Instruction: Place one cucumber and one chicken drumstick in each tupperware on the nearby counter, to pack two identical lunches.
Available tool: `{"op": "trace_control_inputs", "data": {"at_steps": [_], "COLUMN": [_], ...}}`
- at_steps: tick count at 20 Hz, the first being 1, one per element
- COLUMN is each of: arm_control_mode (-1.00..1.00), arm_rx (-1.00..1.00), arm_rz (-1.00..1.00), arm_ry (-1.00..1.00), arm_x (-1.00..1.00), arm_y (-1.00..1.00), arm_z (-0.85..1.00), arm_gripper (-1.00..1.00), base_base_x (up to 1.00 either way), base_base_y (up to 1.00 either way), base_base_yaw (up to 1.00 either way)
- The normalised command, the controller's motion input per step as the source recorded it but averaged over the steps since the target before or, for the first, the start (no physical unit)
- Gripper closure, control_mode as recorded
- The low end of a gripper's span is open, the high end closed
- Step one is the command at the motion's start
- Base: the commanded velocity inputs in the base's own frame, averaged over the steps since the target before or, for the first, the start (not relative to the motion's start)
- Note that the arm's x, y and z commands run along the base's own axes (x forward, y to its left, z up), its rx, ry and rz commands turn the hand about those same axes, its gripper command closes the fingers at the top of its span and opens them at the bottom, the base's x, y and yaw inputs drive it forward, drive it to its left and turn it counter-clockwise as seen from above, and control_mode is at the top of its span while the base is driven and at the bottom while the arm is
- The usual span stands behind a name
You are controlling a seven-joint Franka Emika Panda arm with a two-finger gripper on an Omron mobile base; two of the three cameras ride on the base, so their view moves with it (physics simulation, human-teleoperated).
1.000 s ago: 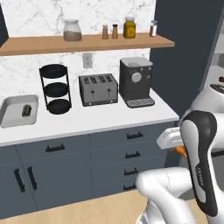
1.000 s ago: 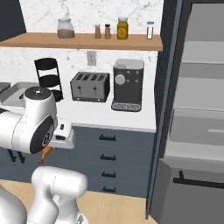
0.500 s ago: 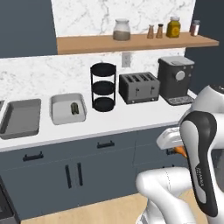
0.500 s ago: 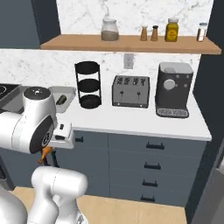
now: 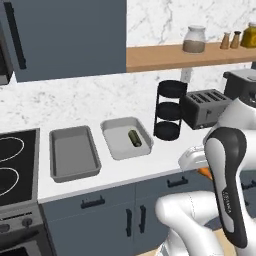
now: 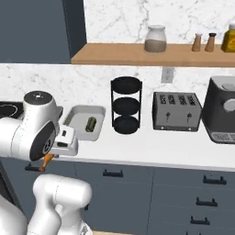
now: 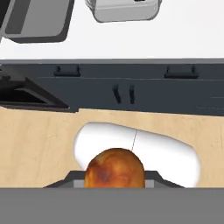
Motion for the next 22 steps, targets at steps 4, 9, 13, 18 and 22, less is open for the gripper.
{"op": "trace_control_inputs", "data": {"at_steps": [4,9,13,18,22], "arm_control_mode": [1.00,1.00,1.00,-1.00,-1.00], "arm_rx": [0.00,0.00,0.00,0.00,0.00], "arm_rz": [0.00,0.00,0.00,0.00,0.00], "arm_ry": [0.00,0.00,0.00,0.00,0.00], "arm_x": [0.00,0.00,0.00,0.12,0.66], "arm_y": [0.00,0.00,0.00,0.02,0.14], "arm_z": [0.00,0.00,0.00,0.00,-0.02], "arm_gripper": [1.00,1.00,1.00,1.00,1.00], "base_base_x": [0.63,0.59,0.57,0.55,0.00], "base_base_y": [0.41,-0.03,-0.02,0.10,0.00], "base_base_yaw": [-0.03,0.00,-0.01,0.00,0.00]}}
